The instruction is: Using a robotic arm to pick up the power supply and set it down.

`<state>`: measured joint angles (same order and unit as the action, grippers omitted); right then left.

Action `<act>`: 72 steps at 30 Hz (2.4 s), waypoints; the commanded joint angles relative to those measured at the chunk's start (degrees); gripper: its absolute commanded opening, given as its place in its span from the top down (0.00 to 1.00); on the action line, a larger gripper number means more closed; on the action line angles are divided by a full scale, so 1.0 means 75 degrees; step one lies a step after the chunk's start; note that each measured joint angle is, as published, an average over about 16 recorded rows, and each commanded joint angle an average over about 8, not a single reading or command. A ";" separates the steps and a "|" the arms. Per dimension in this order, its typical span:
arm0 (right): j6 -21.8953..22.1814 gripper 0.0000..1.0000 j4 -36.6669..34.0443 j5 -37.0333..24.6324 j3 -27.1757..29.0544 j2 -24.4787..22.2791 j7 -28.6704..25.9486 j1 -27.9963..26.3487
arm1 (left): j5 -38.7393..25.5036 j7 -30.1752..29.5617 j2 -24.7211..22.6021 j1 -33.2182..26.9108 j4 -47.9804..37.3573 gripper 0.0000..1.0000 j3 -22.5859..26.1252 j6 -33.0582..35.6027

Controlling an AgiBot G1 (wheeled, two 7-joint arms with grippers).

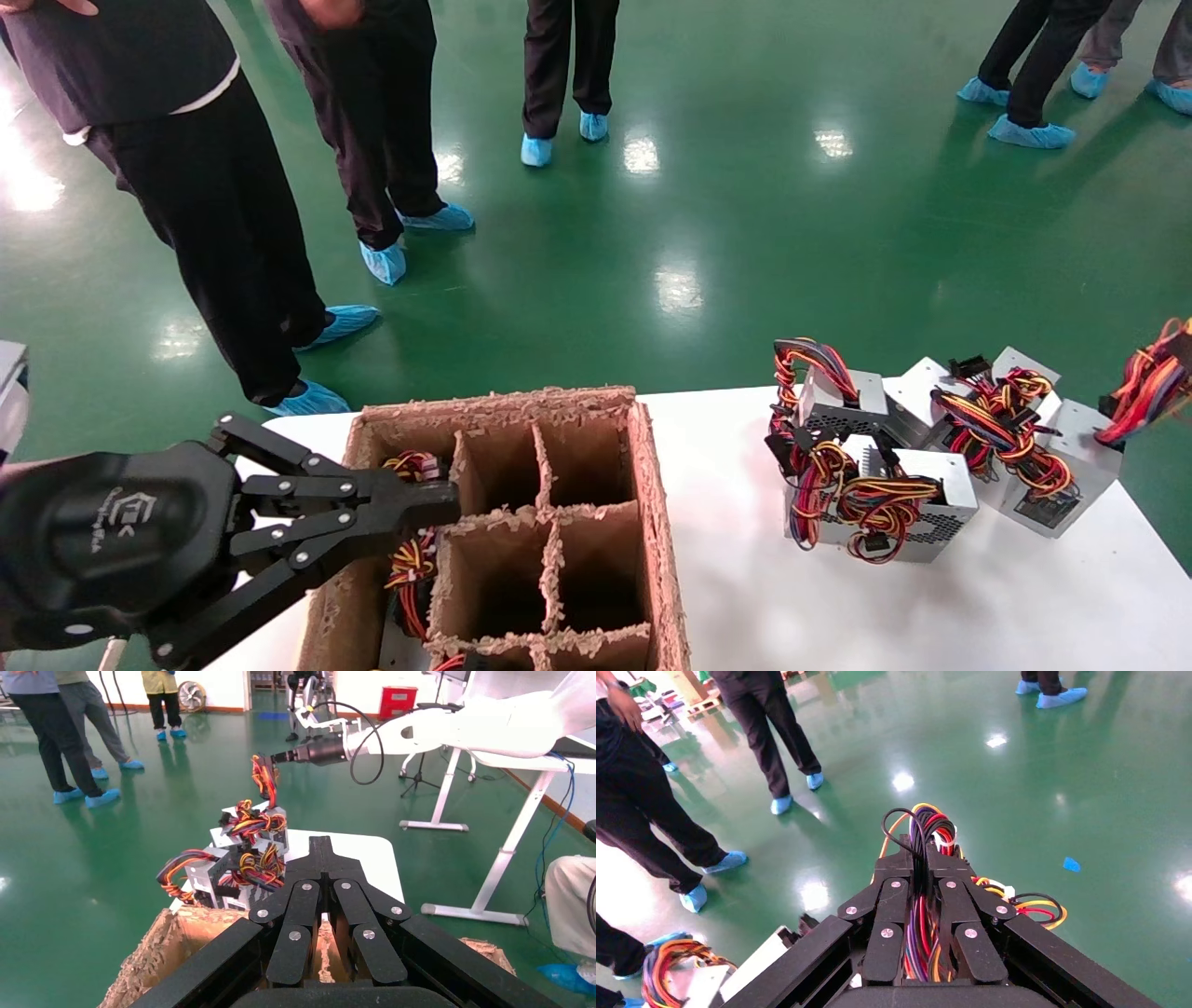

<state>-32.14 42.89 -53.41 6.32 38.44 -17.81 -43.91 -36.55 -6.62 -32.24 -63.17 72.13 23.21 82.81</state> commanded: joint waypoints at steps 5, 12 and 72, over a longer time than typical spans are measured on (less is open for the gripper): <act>-0.0181 0.62 -0.0313 0.0032 0.0076 -0.0045 0.0214 -0.0009 | 0.0000 0.0000 0.0000 0.0000 0.0000 1.00 0.0000 0.0000; -0.0283 0.00 -0.0302 0.0088 0.0191 -0.0151 0.0356 0.0071 | 0.0000 0.0000 0.0000 0.0000 0.0000 1.00 0.0000 0.0000; -0.2846 0.00 0.2746 0.0893 -0.0625 -0.0418 0.0691 -0.0366 | 0.0001 0.0001 0.0001 -0.0001 0.0000 0.29 0.0002 -0.0001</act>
<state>-53.46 63.48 -46.71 1.65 35.31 -12.63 -46.64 -36.54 -6.61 -32.24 -63.18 72.13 23.23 82.80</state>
